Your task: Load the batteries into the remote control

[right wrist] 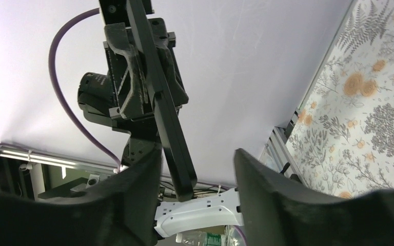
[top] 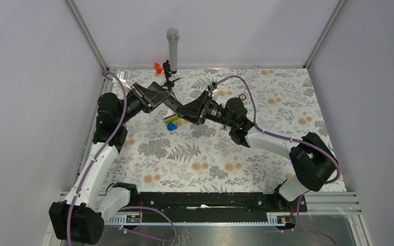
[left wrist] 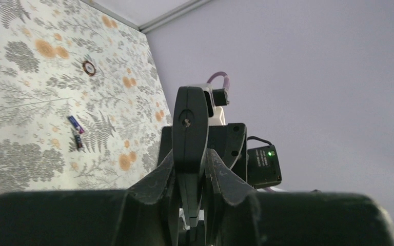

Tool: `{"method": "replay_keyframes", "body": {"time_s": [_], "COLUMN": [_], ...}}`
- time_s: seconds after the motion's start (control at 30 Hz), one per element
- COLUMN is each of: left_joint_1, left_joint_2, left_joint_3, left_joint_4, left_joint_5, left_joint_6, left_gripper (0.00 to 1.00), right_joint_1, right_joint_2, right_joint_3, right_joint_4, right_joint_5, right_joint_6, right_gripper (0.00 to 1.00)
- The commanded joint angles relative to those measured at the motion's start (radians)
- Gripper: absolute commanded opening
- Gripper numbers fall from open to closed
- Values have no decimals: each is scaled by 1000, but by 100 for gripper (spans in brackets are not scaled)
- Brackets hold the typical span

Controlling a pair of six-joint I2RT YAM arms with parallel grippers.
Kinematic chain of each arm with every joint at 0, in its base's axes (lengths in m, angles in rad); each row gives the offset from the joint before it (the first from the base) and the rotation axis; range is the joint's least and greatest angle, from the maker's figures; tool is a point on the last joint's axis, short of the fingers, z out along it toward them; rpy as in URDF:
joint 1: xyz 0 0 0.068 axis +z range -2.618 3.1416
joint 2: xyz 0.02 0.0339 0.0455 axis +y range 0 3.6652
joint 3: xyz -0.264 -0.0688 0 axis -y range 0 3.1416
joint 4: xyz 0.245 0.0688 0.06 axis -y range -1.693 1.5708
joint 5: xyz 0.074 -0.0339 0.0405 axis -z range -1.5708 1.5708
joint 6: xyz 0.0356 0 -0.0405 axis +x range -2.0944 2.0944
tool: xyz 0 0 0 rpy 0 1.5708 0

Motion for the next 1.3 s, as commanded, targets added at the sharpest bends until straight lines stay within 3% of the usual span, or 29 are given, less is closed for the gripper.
{"method": "replay_keyframes", "body": {"time_s": [0.0, 0.37, 0.47, 0.67, 0.83, 0.97, 1.13, 1.27], "left_joint_1": [6, 6, 6, 6, 6, 6, 6, 6], "left_joint_2": [-34, -39, -42, -50, -54, -60, -60, -62], "left_joint_3": [-12, -9, 4, -1, -8, -4, -8, -8], "left_joint_4": [33, -12, -67, -99, -89, -100, -93, -89], "left_joint_5": [-68, -103, -134, -159, -148, -150, -144, -135], "left_joint_6": [59, 133, 189, 272, 276, 288, 287, 283], "left_gripper": [0, 0, 0, 0, 0, 0, 0, 0], "right_joint_1": [-7, -7, -8, -7, -8, -7, -7, -7], "right_joint_2": [-8, -13, -25, -58, -53, -51, -32, -18], "right_joint_3": [-37, -49, -49, -46, -46, -54, -51, -49], "right_joint_4": [50, 30, 10, -47, -70, -53, 7, 22], "right_joint_5": [16, 26, 29, 40, 40, 41, 27, 22], "right_joint_6": [56, 56, 51, 23, 24, 30, 37, 33], "right_gripper": [52, 18, 14, 32, 34, 43, 38, 48]}}
